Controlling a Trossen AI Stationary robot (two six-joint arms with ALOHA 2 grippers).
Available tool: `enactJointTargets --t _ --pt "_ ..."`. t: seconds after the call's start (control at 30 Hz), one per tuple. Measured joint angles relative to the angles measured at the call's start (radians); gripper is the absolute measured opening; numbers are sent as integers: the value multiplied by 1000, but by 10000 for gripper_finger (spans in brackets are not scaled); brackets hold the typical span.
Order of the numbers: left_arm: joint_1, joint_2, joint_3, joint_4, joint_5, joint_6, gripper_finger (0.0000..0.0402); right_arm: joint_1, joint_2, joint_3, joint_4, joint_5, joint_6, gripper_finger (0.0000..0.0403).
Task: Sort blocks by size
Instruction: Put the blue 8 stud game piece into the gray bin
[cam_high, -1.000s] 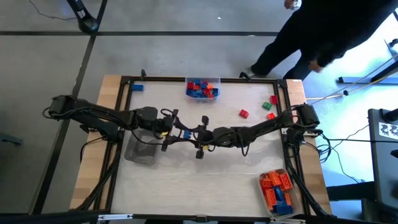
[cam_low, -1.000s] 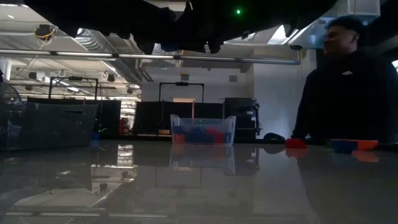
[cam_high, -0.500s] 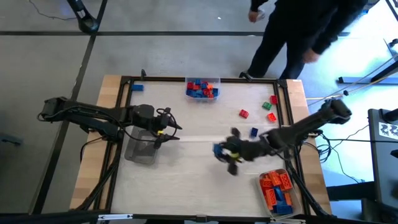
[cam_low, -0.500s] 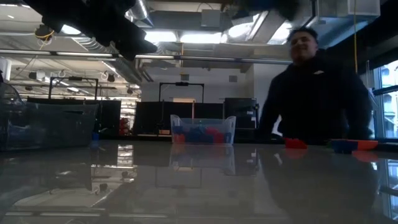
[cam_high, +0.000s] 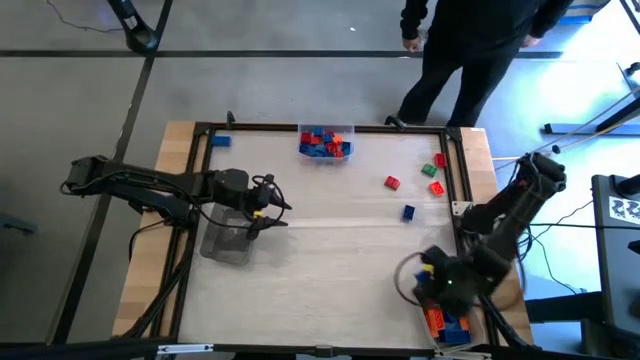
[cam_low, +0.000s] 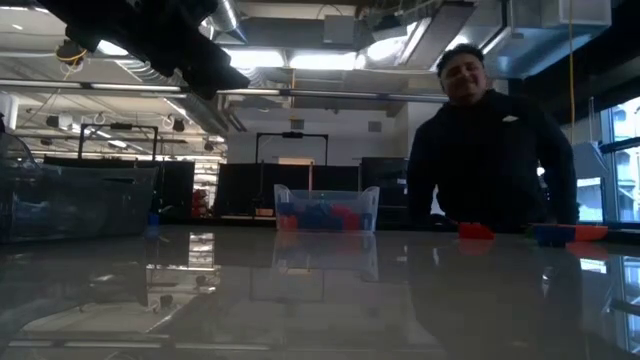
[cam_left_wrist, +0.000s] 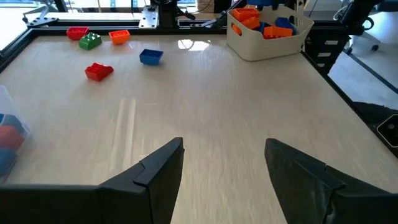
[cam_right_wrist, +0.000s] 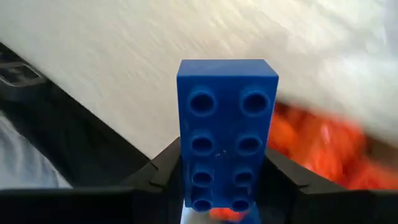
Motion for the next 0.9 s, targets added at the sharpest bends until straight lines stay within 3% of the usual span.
enactJointTargets --t 0.33,0.57,0.8,0.9 --pt "0 0 0 -14 0 1 214 248 13 2 0 -15 408 156" --pt "0 0 0 -18 1 0 214 251 29 1 -38 -23 421 216" --pt "2 -2 0 -21 0 -39 214 210 29 1 -34 -199 390 282" --pt "17 -14 7 -37 -24 -42 214 182 27 1 -36 -215 334 295"
